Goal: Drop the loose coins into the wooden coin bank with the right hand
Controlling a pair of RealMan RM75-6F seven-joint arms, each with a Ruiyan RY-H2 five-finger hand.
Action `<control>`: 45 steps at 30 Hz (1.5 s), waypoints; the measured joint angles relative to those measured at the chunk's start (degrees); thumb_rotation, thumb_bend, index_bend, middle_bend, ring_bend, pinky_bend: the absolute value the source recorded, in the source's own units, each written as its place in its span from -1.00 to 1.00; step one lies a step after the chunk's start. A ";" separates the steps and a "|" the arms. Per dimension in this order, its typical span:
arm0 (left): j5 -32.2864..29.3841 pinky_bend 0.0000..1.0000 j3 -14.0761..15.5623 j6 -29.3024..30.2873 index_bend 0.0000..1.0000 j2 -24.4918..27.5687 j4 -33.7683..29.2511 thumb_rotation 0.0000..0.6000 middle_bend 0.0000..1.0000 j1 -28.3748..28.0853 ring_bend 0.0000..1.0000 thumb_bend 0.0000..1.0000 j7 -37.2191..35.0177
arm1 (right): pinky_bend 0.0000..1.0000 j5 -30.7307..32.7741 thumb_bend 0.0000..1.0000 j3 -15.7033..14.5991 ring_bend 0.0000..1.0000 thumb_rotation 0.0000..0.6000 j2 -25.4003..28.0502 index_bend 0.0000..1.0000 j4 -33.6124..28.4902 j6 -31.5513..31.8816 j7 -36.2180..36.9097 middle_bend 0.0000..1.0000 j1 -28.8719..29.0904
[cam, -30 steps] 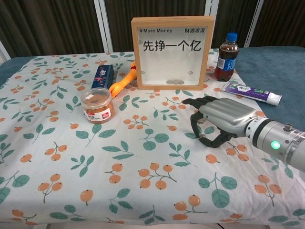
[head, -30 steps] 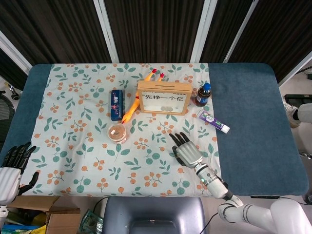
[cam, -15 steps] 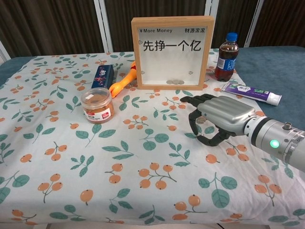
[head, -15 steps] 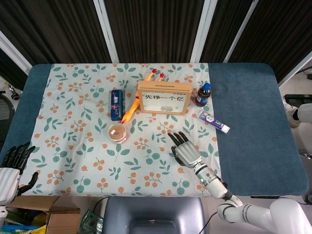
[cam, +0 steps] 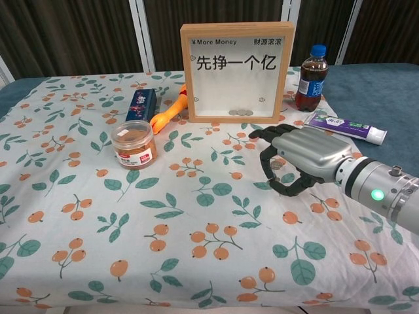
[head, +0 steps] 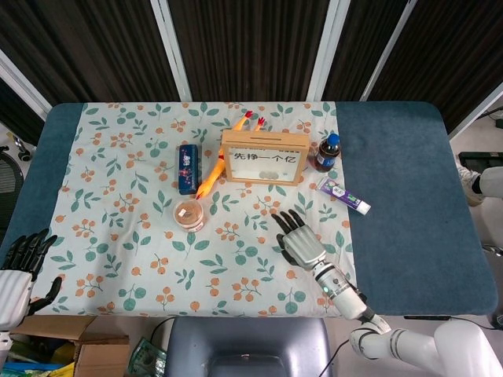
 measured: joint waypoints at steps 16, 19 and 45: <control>-0.45 -1.00 -0.20 -0.74 -1.00 -0.48 -0.17 1.00 -1.00 -0.28 -1.00 -0.15 1.41 | -1.00 7.35 0.18 14.24 -1.00 1.00 15.25 0.47 -18.91 0.91 -4.22 -0.66 4.47; -0.78 -1.00 -0.29 -1.14 -1.00 -0.55 -0.18 1.00 -1.00 -0.43 -1.00 -0.15 1.57 | -1.00 12.08 0.18 18.27 -1.00 1.00 18.11 0.47 -21.31 -0.40 -7.87 -0.65 6.68; -4.56 -1.00 -1.74 -5.62 -1.00 -0.36 0.79 1.00 -1.00 -2.49 -1.00 -0.15 -0.65 | -1.00 43.30 0.18 23.17 -1.00 1.00 14.89 0.49 -1.96 -8.79 -26.55 -0.63 29.16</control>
